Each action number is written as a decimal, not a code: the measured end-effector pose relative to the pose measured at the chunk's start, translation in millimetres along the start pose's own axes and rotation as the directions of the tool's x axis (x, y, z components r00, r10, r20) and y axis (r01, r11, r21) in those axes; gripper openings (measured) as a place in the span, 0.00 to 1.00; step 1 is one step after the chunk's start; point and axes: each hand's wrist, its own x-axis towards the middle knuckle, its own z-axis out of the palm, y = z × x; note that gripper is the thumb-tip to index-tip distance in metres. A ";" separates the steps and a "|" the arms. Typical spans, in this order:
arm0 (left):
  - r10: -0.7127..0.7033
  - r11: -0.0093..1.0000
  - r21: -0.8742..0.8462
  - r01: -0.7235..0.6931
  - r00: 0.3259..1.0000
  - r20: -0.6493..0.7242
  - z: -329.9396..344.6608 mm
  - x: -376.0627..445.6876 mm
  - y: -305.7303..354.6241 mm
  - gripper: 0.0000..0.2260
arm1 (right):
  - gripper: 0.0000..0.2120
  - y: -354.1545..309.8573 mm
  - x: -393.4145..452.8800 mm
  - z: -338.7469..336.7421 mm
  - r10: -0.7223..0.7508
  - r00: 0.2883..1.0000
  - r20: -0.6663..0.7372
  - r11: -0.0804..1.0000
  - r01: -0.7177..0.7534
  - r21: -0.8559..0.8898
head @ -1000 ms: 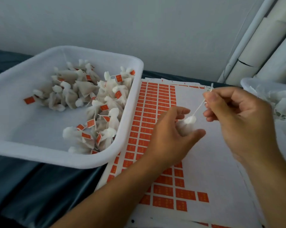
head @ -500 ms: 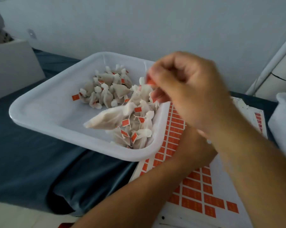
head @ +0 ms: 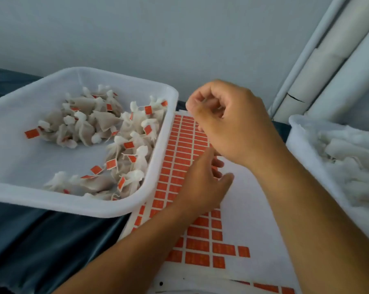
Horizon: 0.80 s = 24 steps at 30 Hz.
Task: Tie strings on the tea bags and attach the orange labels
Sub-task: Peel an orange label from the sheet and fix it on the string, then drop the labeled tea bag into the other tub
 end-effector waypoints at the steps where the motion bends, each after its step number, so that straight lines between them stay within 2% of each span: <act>1: -0.037 0.999 0.000 0.037 0.999 -0.003 3.5 0.1 1.5 0.16 | 0.06 11.1 2.4 -13.8 0.045 0.999 -0.019 0.997 -0.046 -0.056; 4: -0.010 1.000 -0.012 0.009 0.999 -0.038 5.9 3.0 -6.8 0.20 | 0.04 53.5 6.6 -59.3 0.192 0.973 -0.129 0.955 -0.215 -0.206; 8: 0.013 1.000 0.010 -0.013 0.998 -0.069 6.8 4.9 -9.9 0.19 | 0.06 114.3 1.5 -115.0 0.404 0.894 -0.193 0.828 -0.447 -0.339; 11: 0.014 0.999 0.049 -0.010 0.997 -0.081 6.7 5.9 -9.4 0.18 | 0.08 154.7 -8.9 -142.7 0.543 0.816 -0.199 0.715 -0.574 -0.399; 16: 0.024 0.999 0.039 -0.021 0.997 -0.071 6.2 6.8 -11.4 0.17 | 0.13 206.8 -41.1 -161.2 0.712 0.688 -0.142 0.553 -0.673 -0.491; 19: 0.027 0.999 0.042 -0.024 0.997 -0.070 6.5 7.2 -11.4 0.16 | 0.12 223.8 -55.5 -163.5 0.761 0.647 -0.046 0.552 -0.683 -0.479; 22: 0.034 0.999 0.043 -0.031 0.997 -0.066 6.2 7.6 -13.3 0.16 | 0.02 222.4 -59.5 -166.3 0.780 0.624 0.035 0.589 -0.715 -0.375; 24: 0.030 0.999 0.030 -0.028 0.998 -0.061 6.1 7.1 -13.4 0.15 | 0.11 220.0 -59.2 -170.6 0.774 0.631 0.057 0.604 -0.708 -0.366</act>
